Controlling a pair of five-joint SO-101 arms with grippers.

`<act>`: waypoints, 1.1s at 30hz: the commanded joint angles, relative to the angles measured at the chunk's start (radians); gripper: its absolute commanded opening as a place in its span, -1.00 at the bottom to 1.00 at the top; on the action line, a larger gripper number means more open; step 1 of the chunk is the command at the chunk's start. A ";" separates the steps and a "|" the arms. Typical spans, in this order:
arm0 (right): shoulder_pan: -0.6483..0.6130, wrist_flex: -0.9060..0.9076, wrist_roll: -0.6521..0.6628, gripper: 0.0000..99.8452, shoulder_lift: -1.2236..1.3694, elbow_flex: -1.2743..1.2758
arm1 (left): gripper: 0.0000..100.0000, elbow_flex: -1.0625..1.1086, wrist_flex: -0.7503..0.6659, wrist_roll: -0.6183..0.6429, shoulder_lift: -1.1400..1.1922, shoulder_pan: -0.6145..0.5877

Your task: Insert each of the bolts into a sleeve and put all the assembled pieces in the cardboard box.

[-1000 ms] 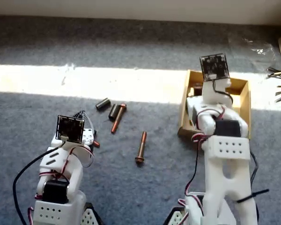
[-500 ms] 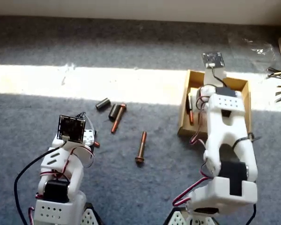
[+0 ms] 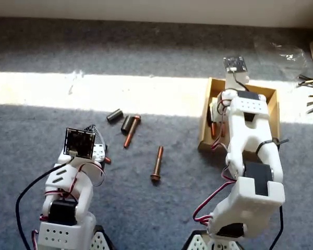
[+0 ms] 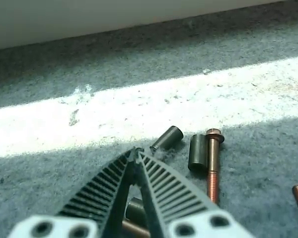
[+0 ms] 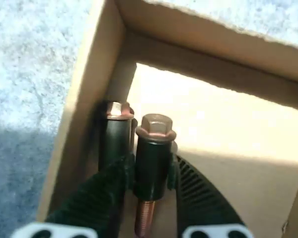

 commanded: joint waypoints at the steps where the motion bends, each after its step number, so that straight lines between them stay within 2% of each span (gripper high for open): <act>1: 0.008 -0.001 0.008 -0.61 -0.013 -0.059 | -0.99 -0.010 -0.003 -0.003 0.005 -0.012; 7: 0.008 -0.001 0.008 -0.57 -0.019 -0.062 | -0.99 -0.010 -0.003 -0.003 0.005 -0.015; 15: -0.004 0.001 0.003 -0.57 -0.024 -0.064 | -0.99 -0.018 -0.003 0.002 0.005 -0.096; 20: -0.035 0.001 0.003 -0.57 -0.130 -0.058 | -0.99 -0.048 0.002 0.005 0.004 -0.093; 25: -0.096 0.025 0.003 -0.57 -0.328 -0.030 | -0.99 -0.064 0.003 0.017 0.004 -0.094; 29: -0.174 0.059 0.002 -0.57 -0.473 0.013 | -0.99 -0.116 0.091 0.146 -0.030 -0.105; 33: -0.280 0.064 0.002 -0.57 -0.593 0.101 | -0.99 -0.145 0.123 0.173 -0.031 -0.147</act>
